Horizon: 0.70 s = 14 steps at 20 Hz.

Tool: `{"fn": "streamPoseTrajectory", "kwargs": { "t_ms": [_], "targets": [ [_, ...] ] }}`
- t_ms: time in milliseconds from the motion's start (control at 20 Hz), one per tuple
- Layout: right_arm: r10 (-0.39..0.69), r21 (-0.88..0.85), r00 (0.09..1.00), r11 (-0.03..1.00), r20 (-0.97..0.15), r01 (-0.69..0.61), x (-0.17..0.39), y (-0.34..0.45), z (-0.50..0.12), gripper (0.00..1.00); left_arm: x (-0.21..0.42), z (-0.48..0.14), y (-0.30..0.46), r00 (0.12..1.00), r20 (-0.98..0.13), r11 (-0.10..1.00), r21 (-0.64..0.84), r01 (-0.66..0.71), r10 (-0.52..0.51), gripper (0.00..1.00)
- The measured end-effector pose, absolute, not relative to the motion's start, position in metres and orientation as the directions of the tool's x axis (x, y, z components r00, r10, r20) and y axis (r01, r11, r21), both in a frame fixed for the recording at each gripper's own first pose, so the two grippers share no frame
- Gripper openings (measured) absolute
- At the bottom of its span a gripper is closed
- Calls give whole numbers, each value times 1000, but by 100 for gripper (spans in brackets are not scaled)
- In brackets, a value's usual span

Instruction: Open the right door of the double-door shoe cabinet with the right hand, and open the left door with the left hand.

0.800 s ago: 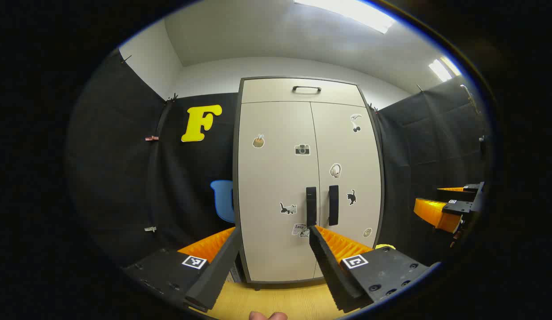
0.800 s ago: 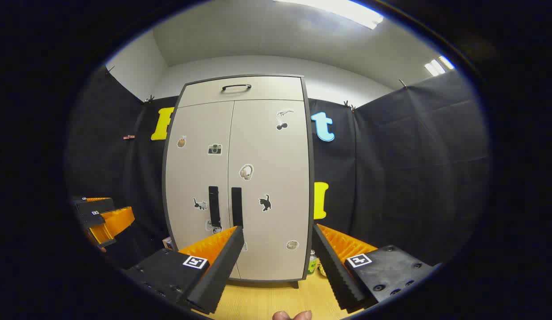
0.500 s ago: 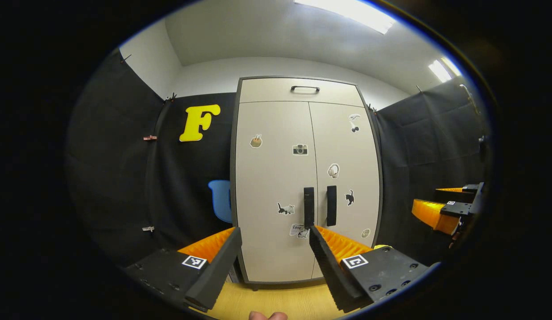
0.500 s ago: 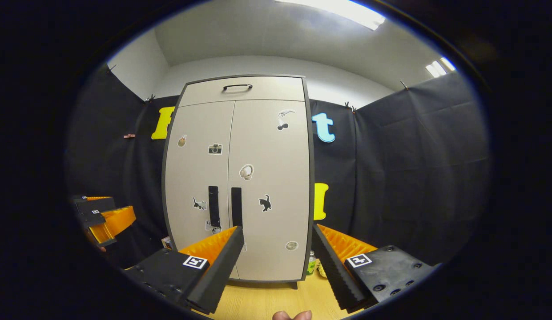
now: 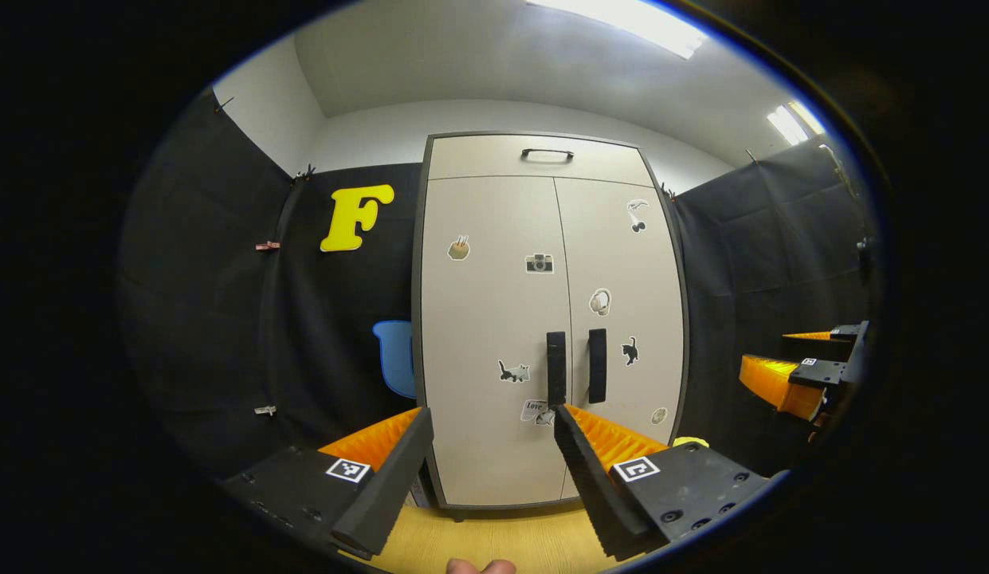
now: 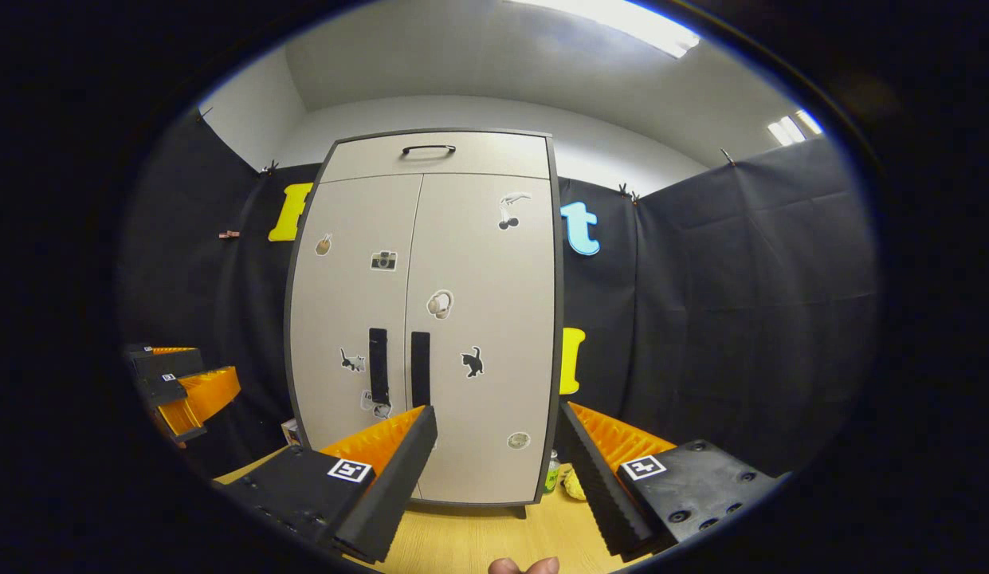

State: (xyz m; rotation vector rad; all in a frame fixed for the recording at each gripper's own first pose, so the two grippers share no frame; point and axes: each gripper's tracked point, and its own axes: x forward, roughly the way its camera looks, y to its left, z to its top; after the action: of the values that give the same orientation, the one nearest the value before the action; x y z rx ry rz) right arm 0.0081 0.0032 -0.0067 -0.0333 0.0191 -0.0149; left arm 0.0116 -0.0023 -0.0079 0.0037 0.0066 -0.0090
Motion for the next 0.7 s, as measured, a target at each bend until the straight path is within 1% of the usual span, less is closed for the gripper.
{"fn": "streamPoseTrajectory", "kwargs": {
  "t_ms": [150,350,500,700],
  "targets": [
    [-12,-27,1000,1000,-23,11,10,7,-7,98,13,-9,0,1000,-7,1000,5,6,-6,95],
    [28,-23,999,999,-32,-29,18,20,-7,97,13,-10,4,1000,-7,1000,12,3,-3,95],
    [51,-3,998,999,-21,-51,34,34,0,97,13,-17,6,1000,-18,1000,12,4,-4,95],
    [70,-27,998,997,6,-70,65,54,4,97,11,-30,12,999,-48,1000,31,1,0,95]
  ]
}}
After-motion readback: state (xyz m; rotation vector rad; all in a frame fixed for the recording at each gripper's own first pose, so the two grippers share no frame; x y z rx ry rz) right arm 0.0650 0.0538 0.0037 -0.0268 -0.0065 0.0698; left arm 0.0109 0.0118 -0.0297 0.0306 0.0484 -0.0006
